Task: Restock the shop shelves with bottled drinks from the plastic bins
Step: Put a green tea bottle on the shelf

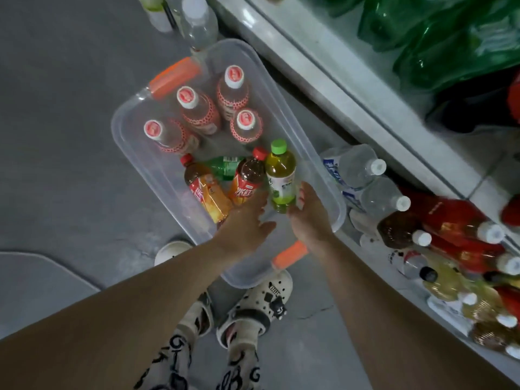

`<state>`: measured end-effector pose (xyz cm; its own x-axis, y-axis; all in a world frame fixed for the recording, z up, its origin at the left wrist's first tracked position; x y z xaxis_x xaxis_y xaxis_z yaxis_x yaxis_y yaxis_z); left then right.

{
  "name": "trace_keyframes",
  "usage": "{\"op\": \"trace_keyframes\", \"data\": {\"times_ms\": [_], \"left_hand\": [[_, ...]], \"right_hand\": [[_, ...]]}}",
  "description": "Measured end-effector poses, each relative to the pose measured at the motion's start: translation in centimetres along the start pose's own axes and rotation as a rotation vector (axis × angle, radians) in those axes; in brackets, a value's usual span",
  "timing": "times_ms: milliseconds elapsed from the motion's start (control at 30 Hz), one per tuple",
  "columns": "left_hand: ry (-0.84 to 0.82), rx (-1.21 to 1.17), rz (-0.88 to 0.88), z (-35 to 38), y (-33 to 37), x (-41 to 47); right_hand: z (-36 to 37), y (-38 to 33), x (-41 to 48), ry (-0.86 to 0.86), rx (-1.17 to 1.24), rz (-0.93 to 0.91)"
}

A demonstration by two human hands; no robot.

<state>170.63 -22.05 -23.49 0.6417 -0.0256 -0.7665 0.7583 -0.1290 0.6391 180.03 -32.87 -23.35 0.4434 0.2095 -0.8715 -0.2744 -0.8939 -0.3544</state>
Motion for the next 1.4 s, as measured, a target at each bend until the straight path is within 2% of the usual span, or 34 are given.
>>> {"op": "trace_keyframes", "data": {"times_ms": [133,267,333,400,533,633,867,967,1133,1233,1400], "left_hand": [[-0.014,0.003,-0.042,1.9,-1.9,4.7],[0.037,-0.065,-0.035,3.2,-3.1,7.6],[0.045,-0.029,-0.089,3.7,-3.7,8.7],[0.098,-0.042,-0.078,4.0,-4.3,9.8],[0.051,-0.069,-0.083,4.8,-4.9,10.8],[0.092,-0.077,-0.048,4.7,-4.9,10.2],[0.056,-0.107,0.059,4.7,-3.5,5.4],[0.033,0.022,0.067,4.4,-1.3,1.7],[0.052,0.131,0.156,2.8,2.9,-4.8],[0.107,0.151,0.236,1.1,5.7,-8.2],[0.119,0.059,0.269,-1.2,11.4,-13.3]], "right_hand": [[1.7,2.0,4.1,-0.015,-0.044,0.015],[2.5,3.3,6.5,-0.004,0.027,-0.002],[2.5,3.6,6.9,-0.004,0.045,-0.007],[2.5,3.5,7.2,0.003,0.094,-0.025],[2.9,3.2,7.3,0.01,0.168,-0.066],[3.0,3.0,7.1,0.001,0.207,-0.104],[1.5,1.7,4.0,-0.088,0.103,-0.168],[0.4,0.8,1.7,-0.104,0.086,-0.165],[-1.7,-1.2,-3.6,-0.202,0.209,-0.187],[-3.0,-2.4,-7.5,-0.264,0.373,-0.204],[-5.0,-4.5,-15.5,-0.336,0.496,-0.148]]}}
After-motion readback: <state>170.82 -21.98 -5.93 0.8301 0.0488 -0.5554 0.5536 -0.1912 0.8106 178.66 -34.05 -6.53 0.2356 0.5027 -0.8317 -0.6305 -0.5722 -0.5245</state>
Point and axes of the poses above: each hand's wrist, its own x-axis towards the middle knuckle, its own z-axis out of the palm, y = z × x, the point moved 6 cm from there along x, towards the middle knuckle, and after that the axes turned 10 degrees about -y, right-handed, at the moved point
